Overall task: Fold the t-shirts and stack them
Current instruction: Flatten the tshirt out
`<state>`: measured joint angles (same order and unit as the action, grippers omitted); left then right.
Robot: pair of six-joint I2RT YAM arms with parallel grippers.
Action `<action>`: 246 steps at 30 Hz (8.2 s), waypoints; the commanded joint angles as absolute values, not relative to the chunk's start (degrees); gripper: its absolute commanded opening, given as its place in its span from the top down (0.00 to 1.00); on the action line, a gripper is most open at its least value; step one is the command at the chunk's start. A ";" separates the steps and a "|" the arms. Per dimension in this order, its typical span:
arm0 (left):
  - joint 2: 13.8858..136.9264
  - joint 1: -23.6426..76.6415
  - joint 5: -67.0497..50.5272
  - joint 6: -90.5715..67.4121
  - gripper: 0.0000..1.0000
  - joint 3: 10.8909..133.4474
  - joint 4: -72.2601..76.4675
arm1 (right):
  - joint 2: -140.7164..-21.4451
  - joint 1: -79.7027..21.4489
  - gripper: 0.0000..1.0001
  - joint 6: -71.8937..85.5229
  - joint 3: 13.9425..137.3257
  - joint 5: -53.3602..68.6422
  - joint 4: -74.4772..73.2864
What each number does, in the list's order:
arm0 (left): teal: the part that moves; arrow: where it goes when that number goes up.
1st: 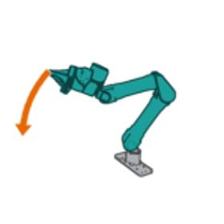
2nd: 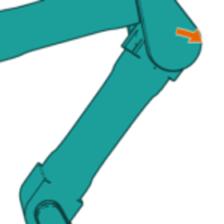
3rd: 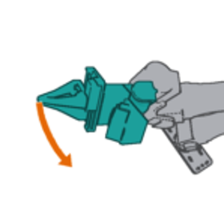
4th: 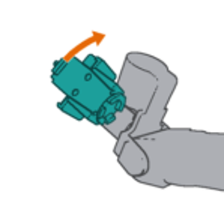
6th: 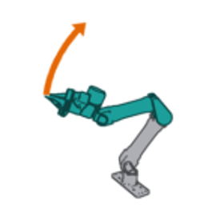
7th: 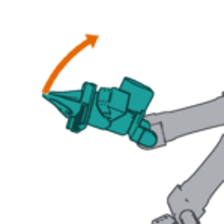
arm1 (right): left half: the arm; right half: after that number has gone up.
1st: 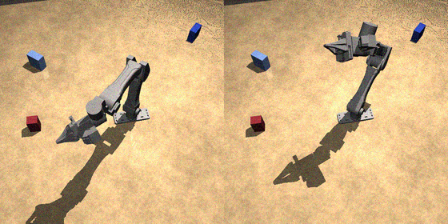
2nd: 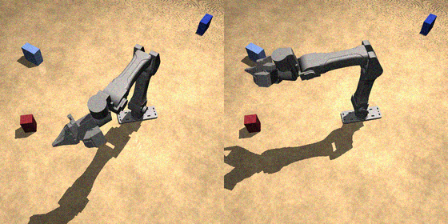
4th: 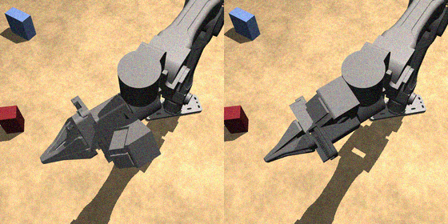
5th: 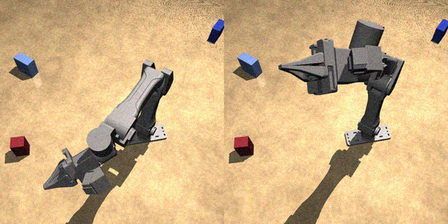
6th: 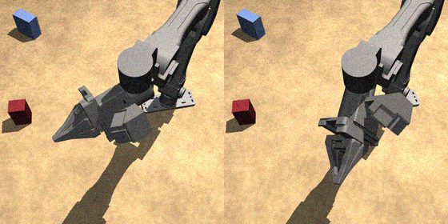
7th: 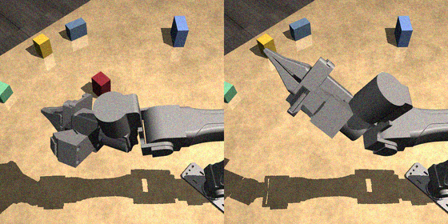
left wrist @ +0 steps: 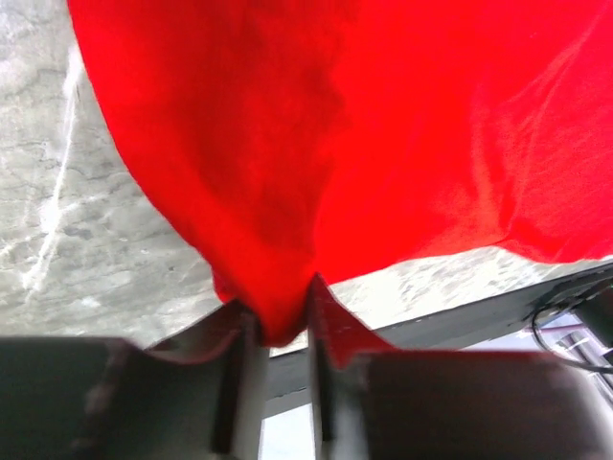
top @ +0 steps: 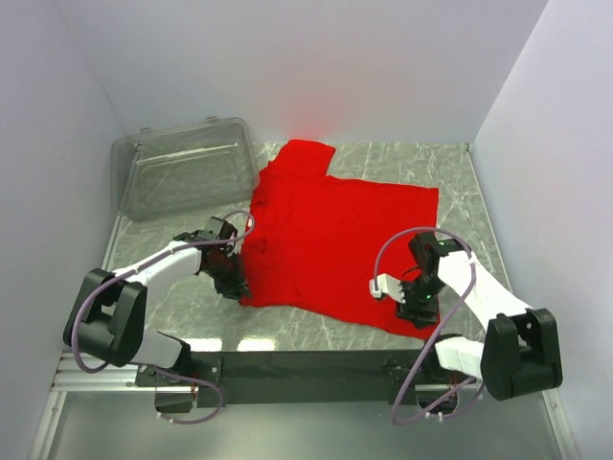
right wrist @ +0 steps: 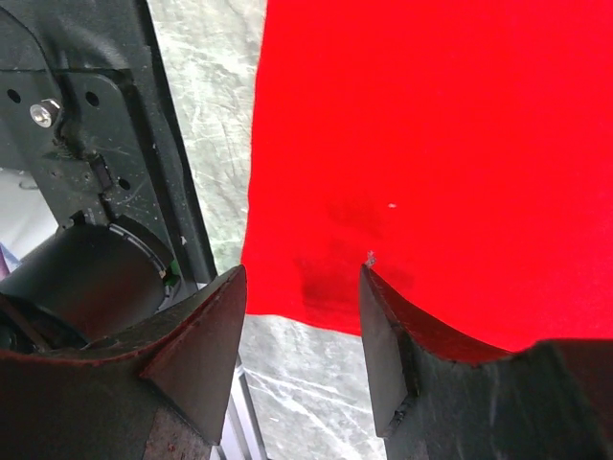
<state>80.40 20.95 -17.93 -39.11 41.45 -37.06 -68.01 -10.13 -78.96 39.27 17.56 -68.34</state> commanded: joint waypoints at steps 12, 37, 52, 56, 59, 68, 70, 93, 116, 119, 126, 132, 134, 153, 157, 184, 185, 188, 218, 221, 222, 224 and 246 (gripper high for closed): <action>75.94 20.57 -16.79 -43.42 0.99 42.80 -31.46 | -70.93 -22.14 0.43 -72.07 42.98 17.93 -69.16; 71.29 6.69 -13.80 -39.37 0.99 40.69 -34.36 | -64.42 -40.51 0.24 -35.16 44.65 5.44 -69.09; 77.25 -4.57 -18.19 -33.58 0.99 45.61 -32.08 | -71.45 -52.98 0.27 -31.73 47.37 11.33 -63.37; 78.40 -5.01 -18.63 -32.52 0.99 46.93 -32.34 | -77.67 -56.33 0.31 -26.38 50.97 13.19 -62.66; 78.66 -5.45 -19.25 -32.08 0.99 46.58 -32.17 | -82.42 -57.92 0.35 -22.60 51.85 13.35 -63.28; 78.14 -6.59 -20.04 -30.24 0.99 46.76 -33.05 | -85.07 -65.65 0.34 -13.28 49.75 4.05 -58.62; 77.96 -6.68 -20.30 -30.06 0.99 46.67 -33.05 | -86.56 -65.74 0.32 -12.14 51.40 1.85 -58.27; 78.22 -7.65 -19.51 -29.35 0.99 47.99 -32.87 | -93.87 -69.26 0.34 -8.70 51.59 -4.83 -56.95; 76.73 -9.93 -19.42 -30.67 0.99 47.90 -31.82 | -98.27 -71.10 0.84 -10.81 52.82 -0.18 -58.01; 76.99 -9.84 -20.04 -30.94 0.99 47.90 -31.47 | -95.37 -70.49 0.94 -10.98 53.96 1.04 -58.18; 76.91 -9.93 -21.88 -30.85 0.99 49.74 -30.32 | -85.10 -59.72 1.00 -23.54 61.77 8.60 -64.41; 74.62 -9.93 -24.16 -31.64 0.99 52.81 -27.60 | -78.77 -46.60 1.00 -35.67 68.10 13.27 -68.99; 73.31 -9.93 -25.49 -32.34 0.99 53.96 -25.85 | -76.39 -42.29 1.00 -40.75 69.51 11.70 -68.73; 71.72 -5.63 -34.28 -50.89 0.99 74.07 2.01 | -60.47 -20.22 1.00 -51.77 89.95 14.33 -66.11; 71.72 -4.05 -33.93 -51.77 0.99 81.28 7.63 | -60.91 -18.37 1.00 -49.75 102.02 11.87 -61.53; 75.93 -3.52 -30.66 -55.19 0.99 111.37 20.04 | -62.77 -18.19 1.00 -39.55 126.80 7.83 -44.57; 76.46 -3.17 -31.11 -55.28 0.99 110.75 20.13 | -62.23 -18.11 1.00 -39.55 124.48 6.78 -43.95; 79.36 -2.03 -32.87 -53.88 0.99 109.17 18.81 | -60.30 -18.19 1.00 -38.85 115.95 5.98 -43.25; 124.35 17.75 -23.48 -34.72 0.99 110.03 25.39 | -81.03 8.87 1.00 -25.76 78.57 11.96 -18.21; 128.14 18.45 -21.28 -32.26 0.99 114.77 25.49 | -83.67 8.96 1.00 -23.82 79.19 8.80 -15.83; 129.45 18.63 -21.01 -31.82 0.99 116.09 25.40 | -83.93 9.23 1.00 -23.56 79.19 8.53 -15.65; 130.08 18.55 -21.09 -31.64 0.99 119.08 24.79 | -83.41 9.75 1.00 -23.90 79.63 10.53 -16.60; 70.75 18.54 -13.71 -12.57 0.99 88.49 23.38 | -48.52 17.05 1.00 -26.56 105.35 41.22 -46.05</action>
